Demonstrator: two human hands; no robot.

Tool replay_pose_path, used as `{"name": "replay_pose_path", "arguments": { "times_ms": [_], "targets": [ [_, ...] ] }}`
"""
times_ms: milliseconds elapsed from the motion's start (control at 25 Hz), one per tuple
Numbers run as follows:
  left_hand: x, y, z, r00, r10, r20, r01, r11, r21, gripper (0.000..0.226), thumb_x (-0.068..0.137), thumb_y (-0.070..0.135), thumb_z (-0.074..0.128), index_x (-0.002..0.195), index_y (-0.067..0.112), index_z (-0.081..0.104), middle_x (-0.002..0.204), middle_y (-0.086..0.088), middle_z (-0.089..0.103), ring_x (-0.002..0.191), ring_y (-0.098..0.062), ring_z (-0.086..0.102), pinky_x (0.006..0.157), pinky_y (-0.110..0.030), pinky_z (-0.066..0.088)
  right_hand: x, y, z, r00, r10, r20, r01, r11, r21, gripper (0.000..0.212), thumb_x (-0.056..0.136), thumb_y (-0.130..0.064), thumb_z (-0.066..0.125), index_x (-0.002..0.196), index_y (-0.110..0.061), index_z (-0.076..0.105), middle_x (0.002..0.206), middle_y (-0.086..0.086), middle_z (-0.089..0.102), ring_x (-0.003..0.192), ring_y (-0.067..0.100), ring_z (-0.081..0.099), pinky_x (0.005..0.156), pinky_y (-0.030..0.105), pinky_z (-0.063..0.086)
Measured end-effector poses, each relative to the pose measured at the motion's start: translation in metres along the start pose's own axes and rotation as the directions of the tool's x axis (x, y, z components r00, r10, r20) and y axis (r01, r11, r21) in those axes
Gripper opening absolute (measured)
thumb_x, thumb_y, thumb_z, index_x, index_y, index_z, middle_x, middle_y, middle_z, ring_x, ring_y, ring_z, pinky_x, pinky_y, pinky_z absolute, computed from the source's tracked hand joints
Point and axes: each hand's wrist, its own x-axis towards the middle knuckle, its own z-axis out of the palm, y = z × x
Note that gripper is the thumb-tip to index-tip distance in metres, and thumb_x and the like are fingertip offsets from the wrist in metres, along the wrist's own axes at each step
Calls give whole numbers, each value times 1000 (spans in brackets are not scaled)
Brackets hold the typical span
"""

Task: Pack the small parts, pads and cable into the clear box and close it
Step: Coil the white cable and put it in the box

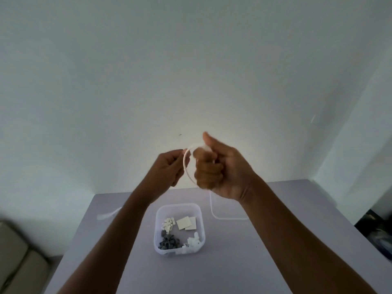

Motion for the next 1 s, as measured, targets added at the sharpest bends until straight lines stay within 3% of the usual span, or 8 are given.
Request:
{"name": "replay_pose_path", "arguments": {
  "times_ms": [80, 200, 280, 400, 560, 720, 880, 1000],
  "targets": [
    [-4, -8, 10, 997, -25, 67, 18, 994, 106, 46, 96, 43, 43, 61, 13, 42, 50, 2, 29, 43, -10, 23, 41, -19, 23, 9, -11, 8, 939, -327, -105, 342, 919, 195, 47, 103, -44, 29, 66, -18, 41, 52, -4, 25, 47, 11, 22, 48, 22, 22],
    [-9, -5, 6, 989, -7, 146, -40, 949, 312, 47, 101, 42, 38, 61, 17, 35, 53, 7, 29, 47, -7, 25, 47, -19, 25, 25, -27, -4, 643, -684, -344, 636, 728, -258, 46, 105, -43, 27, 70, -17, 41, 57, -1, 30, 53, 15, 30, 53, 28, 29],
    [-8, 7, -4, 988, 41, 146, -99, 904, 417, 46, 101, 40, 42, 60, 18, 40, 52, 9, 31, 48, -5, 27, 49, -17, 25, 35, -23, -24, 591, -740, -322, 327, 585, -742, 47, 106, -42, 28, 70, -16, 44, 55, 0, 38, 52, 16, 36, 55, 31, 33],
    [0, 25, -23, 989, 94, 115, -141, 837, 528, 41, 97, 39, 52, 61, 19, 57, 48, 5, 32, 44, -7, 29, 46, -15, 25, 43, 0, -38, 797, -508, -326, -260, 198, -945, 59, 103, -50, 31, 69, -7, 53, 60, 3, 52, 55, 18, 49, 58, 34, 42],
    [9, 28, -45, 993, 112, 40, -119, 921, 371, 42, 89, 48, 61, 58, 20, 61, 46, 1, 34, 44, -12, 27, 46, -21, 25, 34, 1, -15, 936, -51, -347, -224, 675, -703, 61, 101, -59, 27, 65, -11, 41, 52, 1, 33, 48, 17, 28, 49, 28, 23],
    [8, 17, -39, 992, 123, 36, -121, 991, -56, 49, 84, 56, 62, 56, 21, 42, 53, 4, 25, 46, -11, 19, 45, -23, 18, 26, -4, 4, 982, 189, 29, -177, 955, -240, 54, 101, -56, 28, 62, -17, 31, 47, -5, 21, 42, 11, 17, 42, 24, 15],
    [7, 5, -34, 998, -37, 56, 40, 998, -43, 52, 93, 58, 46, 62, 21, 29, 57, 3, 19, 47, -12, 14, 46, -21, 15, 27, -21, 25, 956, -265, 127, 213, 922, 322, 43, 103, -40, 33, 69, -16, 43, 54, -3, 29, 49, 11, 27, 50, 22, 25],
    [-6, 6, -27, 967, -119, 227, 75, 978, 193, 47, 97, 50, 37, 59, 22, 37, 53, 4, 27, 45, -12, 21, 43, -23, 21, 35, -37, 30, 734, -654, -181, 675, 732, 90, 39, 106, -36, 31, 75, -16, 44, 60, -1, 33, 55, 13, 33, 56, 25, 33]
  ]
}}
